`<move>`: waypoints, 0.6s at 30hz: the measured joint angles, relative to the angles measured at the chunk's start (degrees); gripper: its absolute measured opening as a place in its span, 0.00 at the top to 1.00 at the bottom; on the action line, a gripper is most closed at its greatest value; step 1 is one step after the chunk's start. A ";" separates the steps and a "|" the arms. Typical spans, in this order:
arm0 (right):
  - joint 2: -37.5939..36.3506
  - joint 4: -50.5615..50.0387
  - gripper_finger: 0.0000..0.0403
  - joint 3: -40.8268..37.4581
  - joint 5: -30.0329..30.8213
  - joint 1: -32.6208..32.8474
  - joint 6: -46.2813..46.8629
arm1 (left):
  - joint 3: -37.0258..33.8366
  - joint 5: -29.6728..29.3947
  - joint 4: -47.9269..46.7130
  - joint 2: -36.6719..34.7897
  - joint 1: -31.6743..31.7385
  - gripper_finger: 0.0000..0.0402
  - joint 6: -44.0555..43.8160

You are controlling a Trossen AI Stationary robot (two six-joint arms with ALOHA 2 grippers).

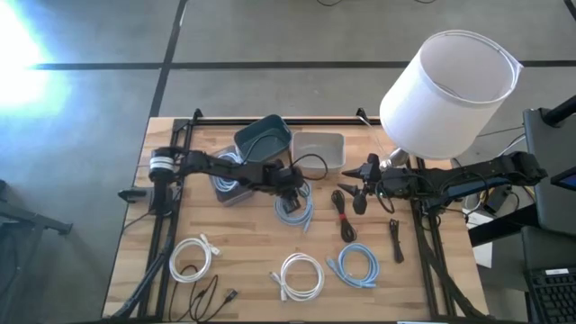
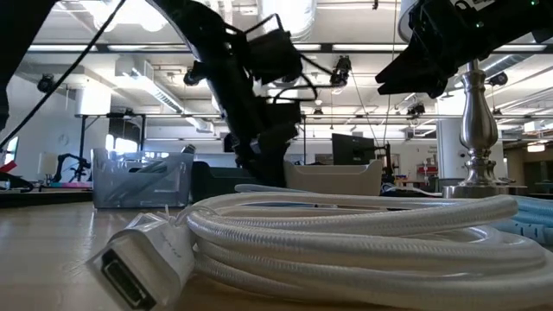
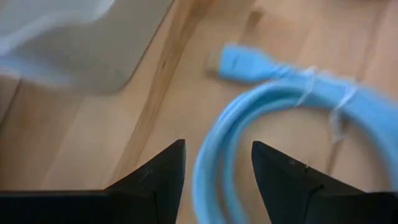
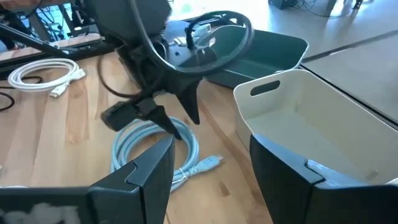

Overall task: Pick & Place USB Port
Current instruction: Put the top blue HDMI cable into the gray bin

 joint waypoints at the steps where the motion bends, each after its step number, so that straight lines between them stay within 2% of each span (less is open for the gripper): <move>1: -0.01 -0.02 0.49 -0.01 0.00 0.00 0.11 | -0.10 -0.03 -0.41 0.14 0.21 0.53 -0.01; 10: 0.01 -0.18 0.49 -0.36 -0.09 0.02 1.92 | -0.47 1.61 -1.32 2.81 0.72 0.53 0.68; 12: 0.36 -0.04 0.49 -0.43 -1.75 0.00 1.87 | -0.44 1.74 -1.30 3.29 0.70 0.54 0.68; 15: 1.94 0.69 0.49 -0.44 -6.17 0.01 1.65 | -0.44 2.15 -1.26 3.48 0.69 0.59 0.67; 18: 5.27 3.87 0.49 -0.45 -9.77 0.00 1.49 | -0.44 2.52 -1.26 3.06 0.67 0.70 0.68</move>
